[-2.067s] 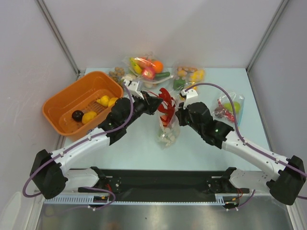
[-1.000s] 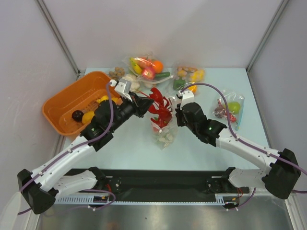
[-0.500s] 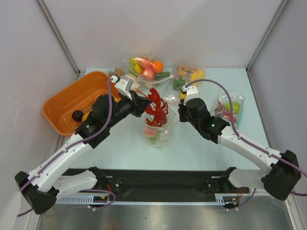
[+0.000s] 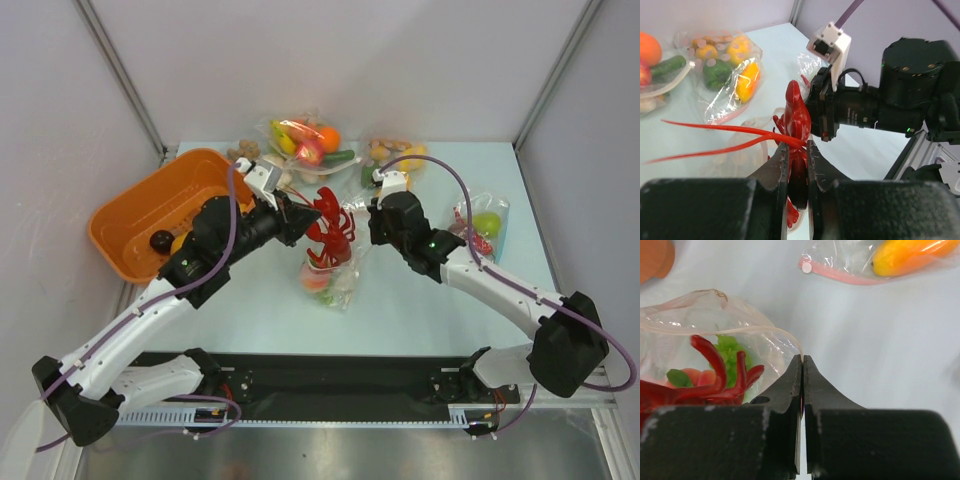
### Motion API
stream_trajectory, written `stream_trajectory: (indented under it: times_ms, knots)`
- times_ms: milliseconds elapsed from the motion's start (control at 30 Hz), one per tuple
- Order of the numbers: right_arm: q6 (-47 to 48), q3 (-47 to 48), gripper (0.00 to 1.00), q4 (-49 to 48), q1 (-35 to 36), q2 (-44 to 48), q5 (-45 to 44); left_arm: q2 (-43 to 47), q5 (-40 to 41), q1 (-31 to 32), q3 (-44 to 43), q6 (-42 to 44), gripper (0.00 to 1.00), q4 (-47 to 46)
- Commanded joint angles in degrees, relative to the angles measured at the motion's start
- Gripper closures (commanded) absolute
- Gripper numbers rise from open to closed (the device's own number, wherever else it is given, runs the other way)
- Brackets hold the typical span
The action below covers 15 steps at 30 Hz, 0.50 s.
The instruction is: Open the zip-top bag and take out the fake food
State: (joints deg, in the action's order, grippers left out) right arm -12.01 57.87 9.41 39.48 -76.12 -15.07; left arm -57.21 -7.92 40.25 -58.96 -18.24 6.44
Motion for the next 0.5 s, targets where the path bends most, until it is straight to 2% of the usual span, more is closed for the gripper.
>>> stream_trajectory:
  times_ms: [0, 467]
  knots:
    - [0.2, 1.4, 1.0, -1.8, -0.4, -1.2, 0.7, 2.1, -0.3, -0.7, -1.6, 0.9, 1.0, -6.3]
    - [-1.6, -2.1, 1.0, -1.7, 2.4, 0.5, 1.3, -0.1, -3.0, -2.6, -3.0, -1.4, 1.0, -13.6]
